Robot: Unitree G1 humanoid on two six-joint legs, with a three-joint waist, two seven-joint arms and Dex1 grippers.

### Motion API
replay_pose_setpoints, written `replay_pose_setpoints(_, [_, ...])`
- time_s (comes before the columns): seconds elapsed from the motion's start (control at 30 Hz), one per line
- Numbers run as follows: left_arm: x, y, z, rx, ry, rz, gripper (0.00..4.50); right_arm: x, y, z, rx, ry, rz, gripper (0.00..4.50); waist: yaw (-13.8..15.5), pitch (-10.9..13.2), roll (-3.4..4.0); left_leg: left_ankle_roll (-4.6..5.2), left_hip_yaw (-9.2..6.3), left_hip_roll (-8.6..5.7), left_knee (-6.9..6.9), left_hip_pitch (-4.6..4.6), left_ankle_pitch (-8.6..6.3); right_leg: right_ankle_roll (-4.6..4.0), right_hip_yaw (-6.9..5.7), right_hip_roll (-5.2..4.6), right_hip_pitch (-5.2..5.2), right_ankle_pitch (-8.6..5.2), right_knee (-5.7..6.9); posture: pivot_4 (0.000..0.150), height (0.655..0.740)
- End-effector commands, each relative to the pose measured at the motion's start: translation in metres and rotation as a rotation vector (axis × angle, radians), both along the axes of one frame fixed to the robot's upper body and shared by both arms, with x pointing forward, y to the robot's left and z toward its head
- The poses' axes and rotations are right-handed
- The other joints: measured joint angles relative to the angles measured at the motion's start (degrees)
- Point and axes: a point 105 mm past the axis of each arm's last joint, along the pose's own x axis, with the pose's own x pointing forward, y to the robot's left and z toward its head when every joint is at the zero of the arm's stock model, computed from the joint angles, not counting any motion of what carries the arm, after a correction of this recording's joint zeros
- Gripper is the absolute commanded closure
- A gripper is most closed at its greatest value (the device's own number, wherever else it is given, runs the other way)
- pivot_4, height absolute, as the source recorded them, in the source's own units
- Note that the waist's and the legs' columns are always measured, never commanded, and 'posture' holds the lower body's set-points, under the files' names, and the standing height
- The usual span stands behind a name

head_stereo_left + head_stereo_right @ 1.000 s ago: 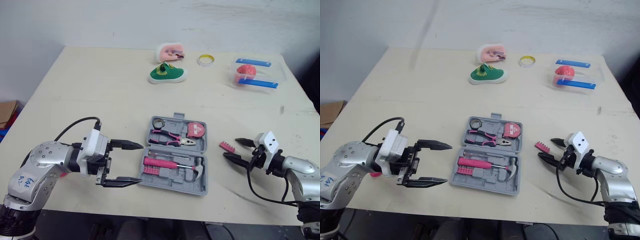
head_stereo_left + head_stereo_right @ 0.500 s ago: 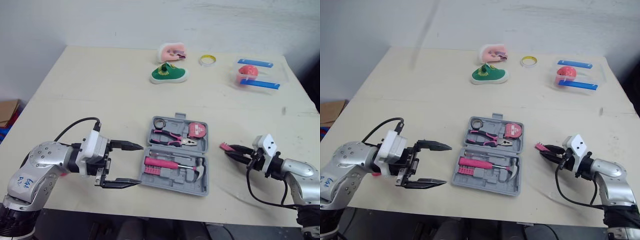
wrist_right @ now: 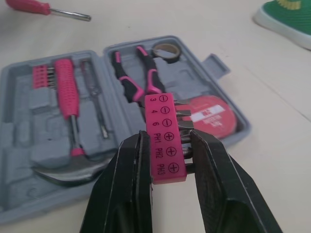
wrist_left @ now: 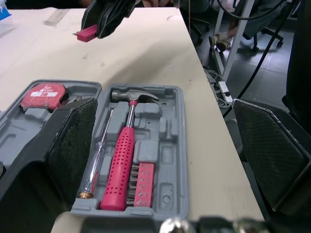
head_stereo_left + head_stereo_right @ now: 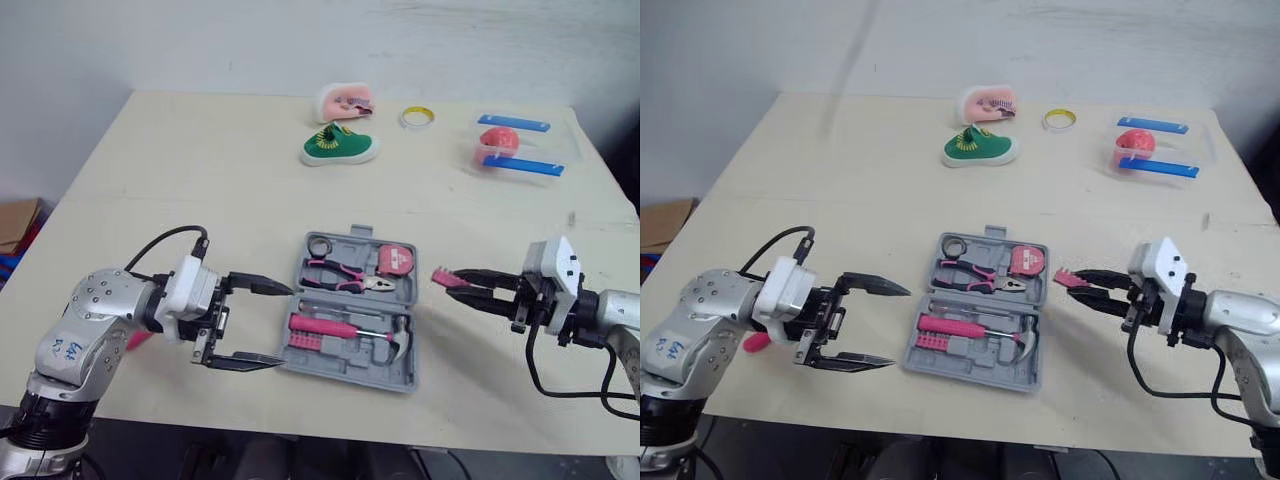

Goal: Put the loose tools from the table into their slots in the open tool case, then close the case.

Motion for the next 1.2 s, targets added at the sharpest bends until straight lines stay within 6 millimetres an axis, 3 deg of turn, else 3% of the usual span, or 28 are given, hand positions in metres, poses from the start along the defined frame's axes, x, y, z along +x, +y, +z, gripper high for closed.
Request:
replay_pose_setpoints(0.03, [-0.004,0.0,-0.002,0.019,0.006,-0.034,0.0,-0.016,0.033,0.001,-0.054,0.119,0.059,3.71,0.0,0.04,-0.06,0.0,-0.03,0.0,-0.01,0.0,0.0,0.0,-0.01,-0.01,0.0,0.0,-0.02,0.15,0.74])
replay_pose_setpoints(0.13, [-0.001,0.0,-0.007,0.034,-0.004,-0.013,0.0,-0.03,0.061,-0.004,-0.059,0.183,0.137,3.71,-0.06,0.04,-0.07,-0.01,-0.07,0.01,-0.05,-0.03,0.0,-0.01,-0.03,0.0,-0.09,0.0,-0.11,0.15,0.74])
replay_pose_setpoints(0.3, [-0.002,-0.001,-0.01,0.061,-0.014,-0.015,0.0,-0.036,0.086,-0.025,-0.154,0.216,0.164,3.71,-0.04,0.04,-0.08,-0.02,-0.07,-0.01,0.0,-0.35,0.01,0.0,0.0,-0.02,-0.41,0.0,-0.01,0.15,0.74])
replay_pose_setpoints(0.5, [-0.001,-0.002,-0.01,0.07,-0.012,-0.005,0.0,-0.036,0.095,-0.037,-0.266,0.192,0.2,3.71,-0.02,0.04,-0.08,-0.04,-0.09,-0.01,0.36,-1.12,0.06,0.0,0.01,0.0,-1.18,0.0,0.55,0.15,0.74])
replay_pose_setpoints(1.2, [-0.003,-0.01,-0.006,0.07,-0.001,0.018,0.0,-0.029,0.112,-0.054,-0.339,0.26,0.216,3.71,-0.1,0.04,-0.08,-0.02,-0.13,-0.01,0.45,-1.11,0.06,0.0,0.0,-0.02,-1.18,0.0,0.7,0.15,0.74])
